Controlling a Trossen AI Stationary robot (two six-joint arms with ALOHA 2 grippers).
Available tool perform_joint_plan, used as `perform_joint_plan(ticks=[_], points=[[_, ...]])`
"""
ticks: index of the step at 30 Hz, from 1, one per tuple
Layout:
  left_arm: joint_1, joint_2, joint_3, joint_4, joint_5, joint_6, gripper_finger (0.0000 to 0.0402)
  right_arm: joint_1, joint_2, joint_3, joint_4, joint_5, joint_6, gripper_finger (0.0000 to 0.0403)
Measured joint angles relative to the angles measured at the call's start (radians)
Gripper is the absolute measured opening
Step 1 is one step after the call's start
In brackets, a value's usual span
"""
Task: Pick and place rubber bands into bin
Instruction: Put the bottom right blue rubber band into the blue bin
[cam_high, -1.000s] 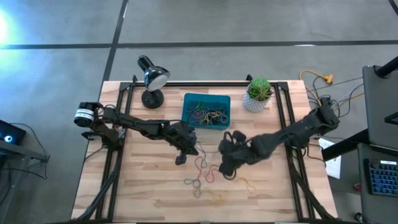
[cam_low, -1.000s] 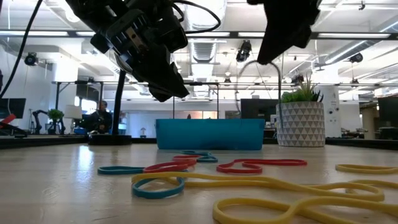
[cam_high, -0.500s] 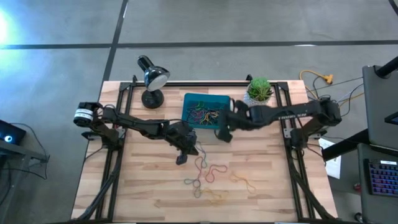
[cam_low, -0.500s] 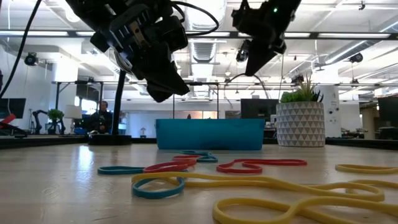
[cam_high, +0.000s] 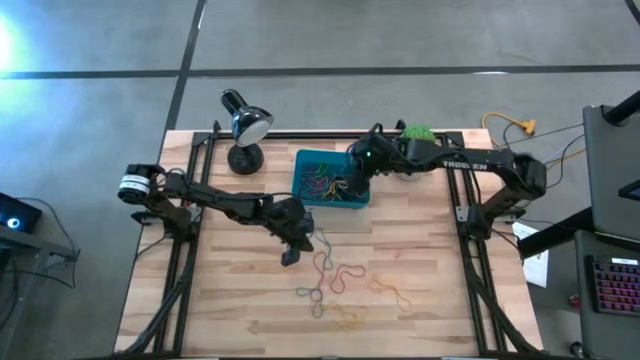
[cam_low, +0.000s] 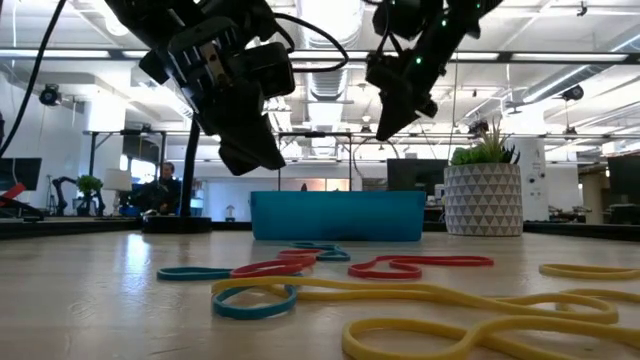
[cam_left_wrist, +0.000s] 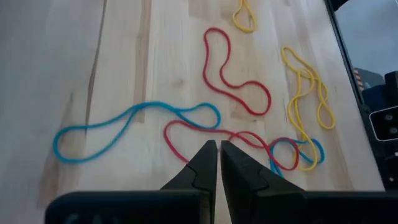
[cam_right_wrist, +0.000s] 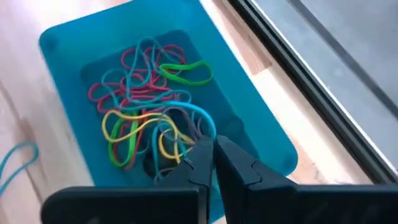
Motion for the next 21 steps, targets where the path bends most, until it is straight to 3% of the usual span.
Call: perform_joint_plan(ticks=[11, 15, 21], points=[[-0.006, 0.0, -0.001, -0.027, 0.0, -0.015, 0.0005, -0.089, 0.002, -0.116, 0.161, -0.104, 0.013, 0.0008], [-0.006, 0.0, -0.002, -0.027, -0.002, -0.014, 0.0005, -0.089, 0.002, -0.164, 0.23, -0.195, 0.026, 0.0009], [-0.006, 0.0, -0.003, -0.026, -0.031, -0.006, 0.0005, -0.089, 0.002, -0.212, 0.299, -0.247, 0.054, 0.0044]])
